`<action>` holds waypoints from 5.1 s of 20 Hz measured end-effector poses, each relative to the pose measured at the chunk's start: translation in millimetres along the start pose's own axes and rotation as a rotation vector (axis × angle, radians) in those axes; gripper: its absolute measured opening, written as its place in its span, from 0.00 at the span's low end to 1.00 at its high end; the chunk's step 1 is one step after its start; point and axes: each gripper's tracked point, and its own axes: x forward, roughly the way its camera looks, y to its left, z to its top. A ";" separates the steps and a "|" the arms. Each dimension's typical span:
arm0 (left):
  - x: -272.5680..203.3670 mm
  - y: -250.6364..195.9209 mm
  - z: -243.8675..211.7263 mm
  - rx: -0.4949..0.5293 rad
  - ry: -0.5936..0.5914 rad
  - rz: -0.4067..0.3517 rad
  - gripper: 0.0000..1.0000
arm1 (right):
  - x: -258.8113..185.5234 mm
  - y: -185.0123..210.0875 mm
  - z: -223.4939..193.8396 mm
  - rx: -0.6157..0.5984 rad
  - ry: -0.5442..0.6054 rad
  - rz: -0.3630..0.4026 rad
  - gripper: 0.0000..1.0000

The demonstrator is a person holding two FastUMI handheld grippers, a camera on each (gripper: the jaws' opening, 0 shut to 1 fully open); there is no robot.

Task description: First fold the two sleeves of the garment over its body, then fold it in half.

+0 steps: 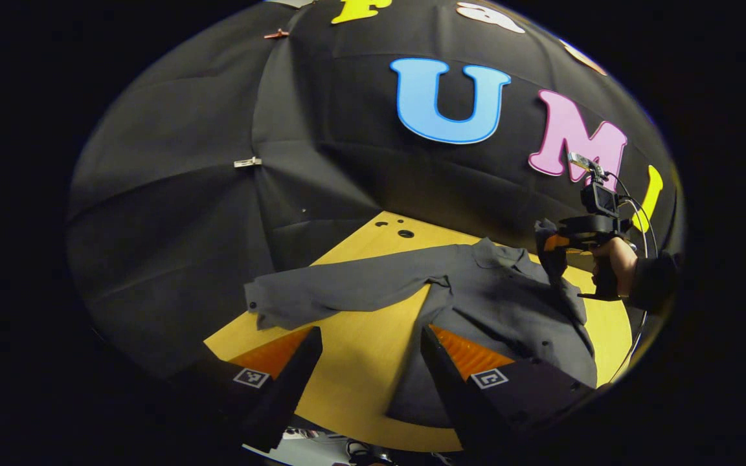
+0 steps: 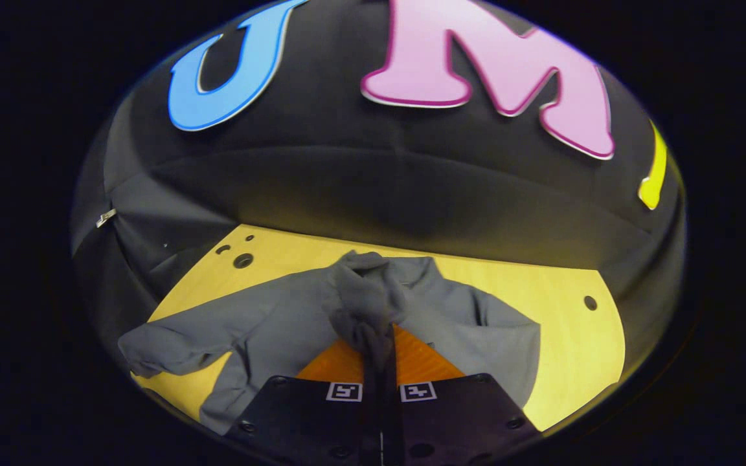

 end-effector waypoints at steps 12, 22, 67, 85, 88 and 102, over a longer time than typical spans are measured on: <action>22.3 56.5 -13.8 -0.079 0.031 0.063 0.95 | 35.3 129.7 -57.0 -0.037 0.151 0.098 0.17; 69.5 130.4 -11.8 -0.150 0.002 0.173 0.96 | -42.4 133.7 -72.7 -0.063 0.149 0.185 0.94; 188.2 88.8 52.9 -0.115 0.013 0.191 0.07 | -262.6 -158.2 -212.4 0.347 0.089 -0.190 0.99; 181.7 -265.4 97.4 0.133 -0.038 -0.270 0.07 | -217.4 -195.7 -219.3 0.363 0.153 -0.086 0.99; 180.1 -316.4 81.2 0.140 -0.009 -0.338 0.07 | -214.7 -207.9 -225.6 0.385 0.172 -0.092 0.99; 170.3 -493.8 -18.3 0.179 0.186 -0.611 0.05 | -211.7 -274.1 -255.3 0.439 0.232 -0.162 0.99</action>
